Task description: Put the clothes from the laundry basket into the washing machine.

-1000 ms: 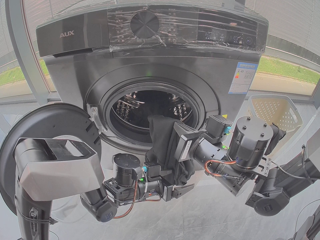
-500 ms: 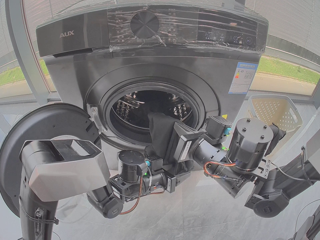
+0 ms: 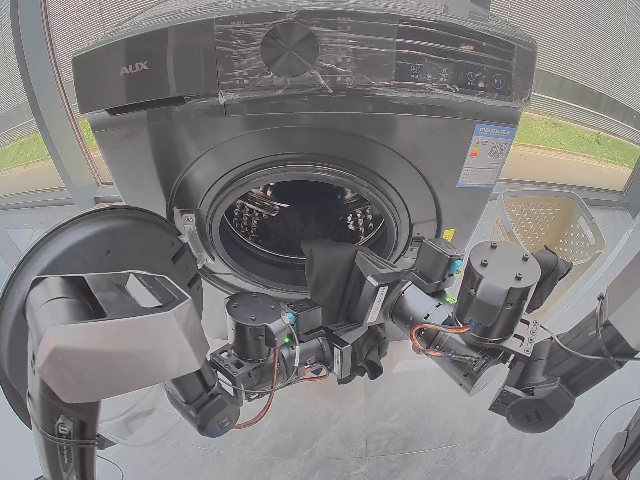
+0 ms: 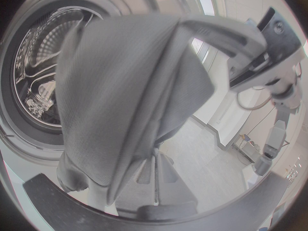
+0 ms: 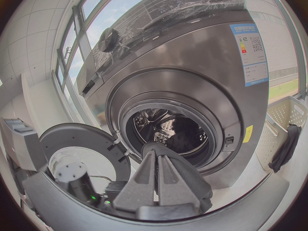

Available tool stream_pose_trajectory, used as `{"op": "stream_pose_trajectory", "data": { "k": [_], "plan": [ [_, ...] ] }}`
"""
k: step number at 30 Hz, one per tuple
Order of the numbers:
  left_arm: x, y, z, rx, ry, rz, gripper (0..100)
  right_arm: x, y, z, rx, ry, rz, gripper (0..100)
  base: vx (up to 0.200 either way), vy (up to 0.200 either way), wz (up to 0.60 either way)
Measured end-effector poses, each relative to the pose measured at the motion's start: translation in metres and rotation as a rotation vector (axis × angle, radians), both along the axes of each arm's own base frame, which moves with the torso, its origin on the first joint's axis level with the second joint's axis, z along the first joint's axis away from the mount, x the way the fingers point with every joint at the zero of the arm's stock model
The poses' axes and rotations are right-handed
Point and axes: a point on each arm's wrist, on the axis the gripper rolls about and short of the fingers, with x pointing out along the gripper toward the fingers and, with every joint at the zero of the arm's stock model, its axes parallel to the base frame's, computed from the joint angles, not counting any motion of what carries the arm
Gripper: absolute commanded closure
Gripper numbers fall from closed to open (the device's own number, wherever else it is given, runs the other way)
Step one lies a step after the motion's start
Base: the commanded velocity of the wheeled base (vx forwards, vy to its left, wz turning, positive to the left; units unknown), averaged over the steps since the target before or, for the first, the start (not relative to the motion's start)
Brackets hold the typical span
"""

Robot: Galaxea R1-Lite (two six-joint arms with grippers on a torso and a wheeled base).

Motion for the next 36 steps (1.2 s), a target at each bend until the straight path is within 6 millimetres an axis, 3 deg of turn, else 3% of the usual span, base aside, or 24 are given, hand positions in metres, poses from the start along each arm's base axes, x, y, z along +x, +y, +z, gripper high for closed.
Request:
{"op": "stream_pose_trajectory", "data": {
  "k": [11, 18, 19, 36],
  "plan": [
    [-0.053, 0.021, 0.04, -0.047, -0.045, -0.083, 100, 0.009, 0.001, -0.008, 0.008, -0.011, -0.004, 100, 0.0, 0.0, 0.0],
    [-0.063, 0.025, 0.052, -0.086, -0.089, -0.102, 100, 0.011, 0.003, -0.013, 0.011, -0.012, 0.026, 100, 0.0, 0.0, 0.0],
    [-0.063, 0.025, 0.052, -0.087, -0.09, -0.103, 100, 0.011, 0.003, -0.013, 0.013, -0.014, 0.03, 0, 0.0, 0.0, 0.0],
    [-0.044, 0.024, 0.079, -0.179, -0.17, -0.048, 100, 0.005, -0.004, -0.009, 0.037, 0.004, 0.034, 0, 0.0, 0.0, 0.0]
  ]
}}
